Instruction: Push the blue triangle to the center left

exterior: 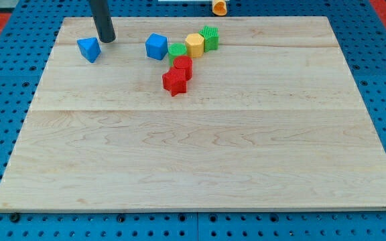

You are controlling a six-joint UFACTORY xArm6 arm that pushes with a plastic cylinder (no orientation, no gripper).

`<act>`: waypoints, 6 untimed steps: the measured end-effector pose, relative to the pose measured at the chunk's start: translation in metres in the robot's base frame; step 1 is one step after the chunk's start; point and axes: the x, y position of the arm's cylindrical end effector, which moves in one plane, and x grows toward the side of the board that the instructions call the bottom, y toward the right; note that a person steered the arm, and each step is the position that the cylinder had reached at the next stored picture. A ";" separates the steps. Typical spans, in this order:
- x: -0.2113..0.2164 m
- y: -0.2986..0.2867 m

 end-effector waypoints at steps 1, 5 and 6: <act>0.037 -0.018; 0.103 -0.041; 0.120 -0.043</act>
